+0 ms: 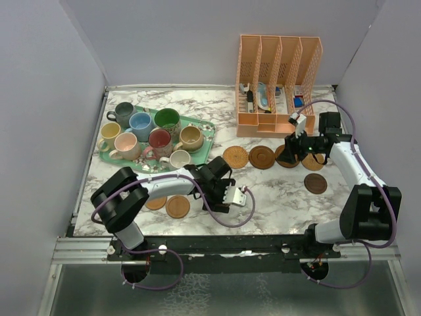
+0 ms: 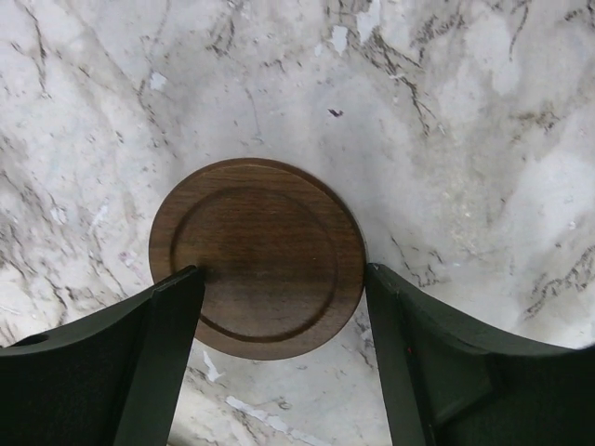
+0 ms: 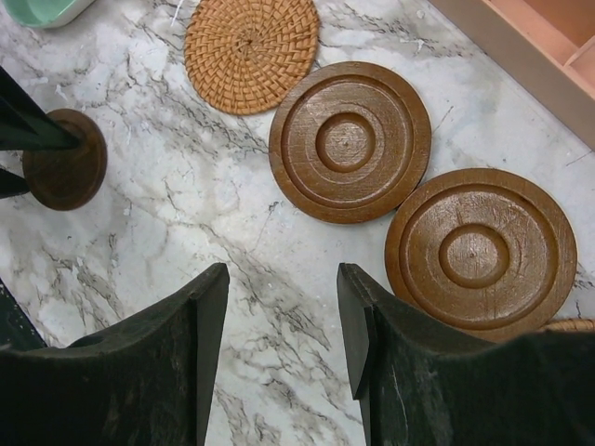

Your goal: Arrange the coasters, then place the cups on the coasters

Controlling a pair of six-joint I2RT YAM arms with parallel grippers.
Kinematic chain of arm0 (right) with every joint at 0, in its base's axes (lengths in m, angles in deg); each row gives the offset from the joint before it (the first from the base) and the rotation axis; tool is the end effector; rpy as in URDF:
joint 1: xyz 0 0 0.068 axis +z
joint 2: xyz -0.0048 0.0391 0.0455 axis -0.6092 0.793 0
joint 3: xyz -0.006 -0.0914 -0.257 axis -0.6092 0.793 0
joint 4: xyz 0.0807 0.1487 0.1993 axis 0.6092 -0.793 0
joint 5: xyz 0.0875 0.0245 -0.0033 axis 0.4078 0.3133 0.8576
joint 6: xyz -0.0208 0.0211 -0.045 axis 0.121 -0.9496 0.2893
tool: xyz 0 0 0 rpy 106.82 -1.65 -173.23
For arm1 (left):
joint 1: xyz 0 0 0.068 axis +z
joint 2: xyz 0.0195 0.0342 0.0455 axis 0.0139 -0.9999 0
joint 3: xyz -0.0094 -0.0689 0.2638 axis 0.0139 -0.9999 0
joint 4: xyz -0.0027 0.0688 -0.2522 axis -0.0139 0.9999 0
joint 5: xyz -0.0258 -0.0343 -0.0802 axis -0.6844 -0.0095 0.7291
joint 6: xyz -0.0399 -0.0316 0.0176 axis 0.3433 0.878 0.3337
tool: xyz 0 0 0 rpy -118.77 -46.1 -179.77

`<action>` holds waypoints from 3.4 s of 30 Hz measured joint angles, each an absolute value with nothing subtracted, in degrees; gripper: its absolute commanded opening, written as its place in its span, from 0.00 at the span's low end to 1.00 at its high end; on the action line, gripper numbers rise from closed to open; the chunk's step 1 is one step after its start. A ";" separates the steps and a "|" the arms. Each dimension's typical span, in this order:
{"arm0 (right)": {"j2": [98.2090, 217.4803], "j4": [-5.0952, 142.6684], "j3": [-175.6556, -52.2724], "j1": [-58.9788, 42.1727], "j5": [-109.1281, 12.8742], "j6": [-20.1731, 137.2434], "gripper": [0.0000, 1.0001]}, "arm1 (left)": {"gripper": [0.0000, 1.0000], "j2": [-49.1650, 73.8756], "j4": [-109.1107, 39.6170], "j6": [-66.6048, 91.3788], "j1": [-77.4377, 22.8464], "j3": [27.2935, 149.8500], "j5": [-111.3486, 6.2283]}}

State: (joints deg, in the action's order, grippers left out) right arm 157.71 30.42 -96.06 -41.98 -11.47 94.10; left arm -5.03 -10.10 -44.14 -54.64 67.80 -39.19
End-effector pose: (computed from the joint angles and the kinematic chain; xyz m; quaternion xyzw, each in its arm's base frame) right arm 0.2748 0.0035 0.2449 -0.2778 0.8599 0.2871 0.3179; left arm 0.1684 -0.2526 0.1640 0.7541 0.5907 -0.1994 0.2066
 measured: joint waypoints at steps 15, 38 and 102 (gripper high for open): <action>158.39 31.84 -95.04 -41.98 -20.17 92.27 0.49 | 0.70 -20.05 -9.75 -46.57 -56.94 85.11 -34.45; 160.75 32.08 -95.04 -41.19 -19.74 91.79 0.49 | 0.81 -18.54 -4.76 -43.40 -57.09 93.94 -32.72; 156.97 37.94 -80.02 -19.31 -52.76 110.52 0.41 | 0.81 5.70 3.85 -36.75 -34.12 80.69 -30.10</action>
State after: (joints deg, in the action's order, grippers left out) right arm 156.97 37.94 -80.02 -19.31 -52.76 110.52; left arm 5.70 3.85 -36.75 -34.12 80.69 -30.10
